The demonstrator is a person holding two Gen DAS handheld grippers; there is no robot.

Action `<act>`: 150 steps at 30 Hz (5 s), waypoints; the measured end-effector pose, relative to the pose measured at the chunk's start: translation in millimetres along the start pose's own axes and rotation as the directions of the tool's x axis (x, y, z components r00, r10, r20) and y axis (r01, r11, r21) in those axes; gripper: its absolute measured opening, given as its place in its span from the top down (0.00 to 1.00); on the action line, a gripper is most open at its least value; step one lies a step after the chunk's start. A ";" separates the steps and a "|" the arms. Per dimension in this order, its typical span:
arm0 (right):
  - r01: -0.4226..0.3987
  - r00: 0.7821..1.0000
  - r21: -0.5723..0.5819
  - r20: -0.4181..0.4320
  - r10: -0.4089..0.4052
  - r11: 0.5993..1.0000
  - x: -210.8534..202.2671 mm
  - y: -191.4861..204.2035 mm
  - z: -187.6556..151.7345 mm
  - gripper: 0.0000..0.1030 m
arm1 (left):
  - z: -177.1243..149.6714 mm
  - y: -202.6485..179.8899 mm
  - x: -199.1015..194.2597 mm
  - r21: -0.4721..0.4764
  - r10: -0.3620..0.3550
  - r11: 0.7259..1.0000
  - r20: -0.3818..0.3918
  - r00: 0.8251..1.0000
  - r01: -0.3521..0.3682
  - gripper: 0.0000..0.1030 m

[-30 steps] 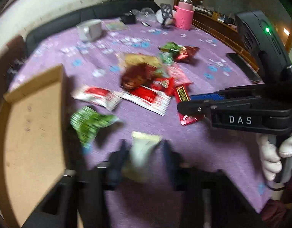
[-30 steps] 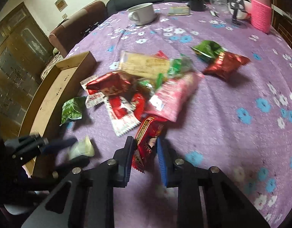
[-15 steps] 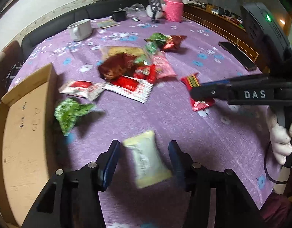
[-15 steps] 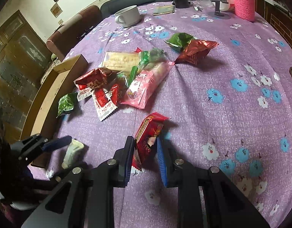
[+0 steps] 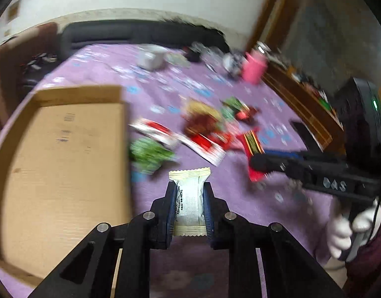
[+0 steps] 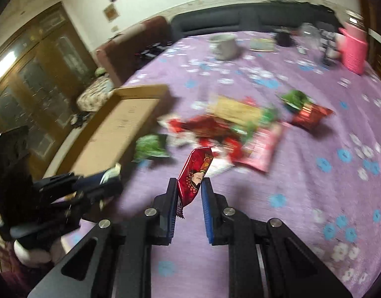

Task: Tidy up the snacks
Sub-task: 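Carry both snacks over the cardboard box and open both tools, then grasp the red foil bag with the left tool while the right tool grasps a red candy, then drop both held snacks into the cardboard box, then grasp the green tea-flavour packet with the right tool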

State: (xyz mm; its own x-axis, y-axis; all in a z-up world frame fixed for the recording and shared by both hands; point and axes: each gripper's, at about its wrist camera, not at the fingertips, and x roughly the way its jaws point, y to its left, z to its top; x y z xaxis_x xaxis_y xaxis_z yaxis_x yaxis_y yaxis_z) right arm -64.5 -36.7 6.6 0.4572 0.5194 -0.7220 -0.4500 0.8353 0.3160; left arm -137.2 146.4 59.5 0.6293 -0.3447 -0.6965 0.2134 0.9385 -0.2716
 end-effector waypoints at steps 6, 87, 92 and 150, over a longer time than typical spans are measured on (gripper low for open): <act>-0.154 0.986 -0.060 -0.075 0.149 0.986 34.8 65.9 17.3 0.82 | -3.4 70.7 -29.2 -0.149 0.134 0.981 0.045 0.990 -0.126 0.80; -0.056 0.991 0.214 0.132 0.028 0.975 33.2 -99.8 9.5 0.92 | 79.5 -41.5 104.5 0.205 0.043 0.978 -0.085 0.995 -0.025 0.70; -0.065 0.988 0.196 0.148 0.036 0.978 30.8 -93.7 8.7 0.92 | 73.7 -18.0 57.3 0.093 0.012 0.996 -0.006 1.000 -0.011 0.70; -0.034 0.998 -0.105 -0.064 0.027 0.994 116.7 54.5 38.3 0.69 | -8.7 78.9 -58.5 -0.250 0.118 0.965 0.139 0.983 -0.080 0.36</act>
State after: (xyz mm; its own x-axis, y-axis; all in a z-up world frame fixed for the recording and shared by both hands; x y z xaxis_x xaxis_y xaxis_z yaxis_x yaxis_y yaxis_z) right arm -6.2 76.4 -36.9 0.3945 0.5291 -0.7513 -0.5434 0.7936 0.2736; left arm -163.7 240.4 73.1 0.7476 -0.2254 -0.6248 -0.0312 0.9277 -0.3721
